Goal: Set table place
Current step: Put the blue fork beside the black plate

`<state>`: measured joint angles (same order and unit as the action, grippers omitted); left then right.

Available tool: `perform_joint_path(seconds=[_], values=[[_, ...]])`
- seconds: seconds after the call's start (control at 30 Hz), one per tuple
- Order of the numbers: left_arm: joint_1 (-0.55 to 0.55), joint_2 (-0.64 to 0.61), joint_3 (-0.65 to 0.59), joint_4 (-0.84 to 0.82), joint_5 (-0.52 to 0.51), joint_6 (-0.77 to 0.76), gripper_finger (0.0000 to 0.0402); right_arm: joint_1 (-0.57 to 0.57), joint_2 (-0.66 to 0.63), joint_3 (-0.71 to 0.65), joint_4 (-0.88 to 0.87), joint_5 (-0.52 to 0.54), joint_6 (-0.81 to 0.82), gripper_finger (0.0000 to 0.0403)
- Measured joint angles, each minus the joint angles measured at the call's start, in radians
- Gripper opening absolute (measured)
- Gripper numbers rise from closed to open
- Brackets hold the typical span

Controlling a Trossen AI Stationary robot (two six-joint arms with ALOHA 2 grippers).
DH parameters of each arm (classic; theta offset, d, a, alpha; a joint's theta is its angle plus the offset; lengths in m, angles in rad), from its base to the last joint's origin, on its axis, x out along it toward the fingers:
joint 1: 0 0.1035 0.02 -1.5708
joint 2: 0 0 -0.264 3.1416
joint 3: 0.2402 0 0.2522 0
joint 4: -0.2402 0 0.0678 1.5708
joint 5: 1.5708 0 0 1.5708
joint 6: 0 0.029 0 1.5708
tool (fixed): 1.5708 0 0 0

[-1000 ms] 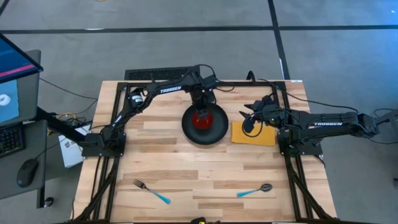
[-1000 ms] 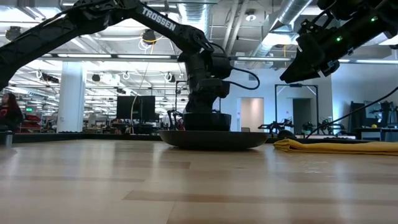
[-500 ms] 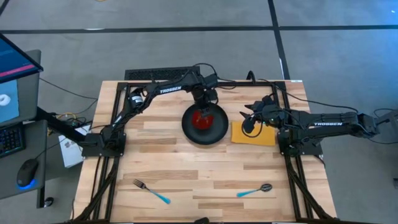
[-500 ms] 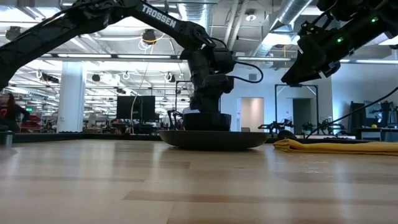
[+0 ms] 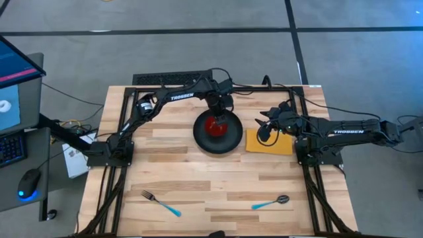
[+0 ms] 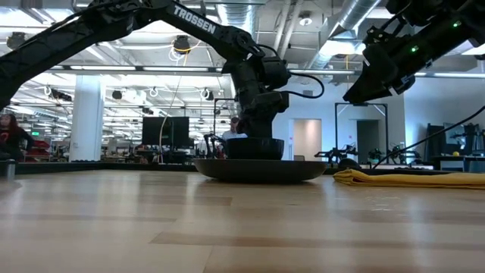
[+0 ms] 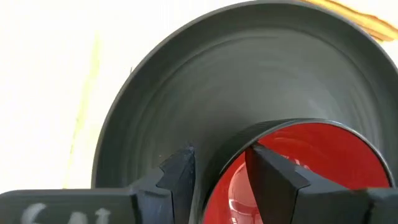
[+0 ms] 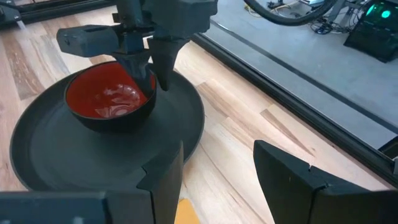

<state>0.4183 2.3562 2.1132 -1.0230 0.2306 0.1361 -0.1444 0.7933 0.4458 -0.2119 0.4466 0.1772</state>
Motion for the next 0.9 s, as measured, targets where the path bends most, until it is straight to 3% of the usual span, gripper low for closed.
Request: perform_joint_path(seconds=[0.27,0.47,0.6,0.73,0.9], values=[[0.0,-0.004,0.004,-0.022,0.008,0.0,0.0128,0.0,0.0,0.0,-0.005,0.0,0.0,0.0221],[0.0,-0.01,0.114,-0.156,0.007,0.018,0.0128,0.0,0.0,0.0,-0.008,0.0,0.0,0.0221],[0.0,-0.008,0.24,-0.335,-0.007,0.04,0.0128,0.0,0.0,0.0,-0.016,0.0,0.003,0.0221],[0.008,-0.11,0.188,-0.392,-0.011,0.039,0.0128,0.0,0.0,0.0,-0.029,0.0,0.015,0.0221],[0.014,-0.283,0.13,-0.3,-0.018,0.033,0.0128,0.0,0.0,0.0,-0.066,0.0,0.034,0.0221]])
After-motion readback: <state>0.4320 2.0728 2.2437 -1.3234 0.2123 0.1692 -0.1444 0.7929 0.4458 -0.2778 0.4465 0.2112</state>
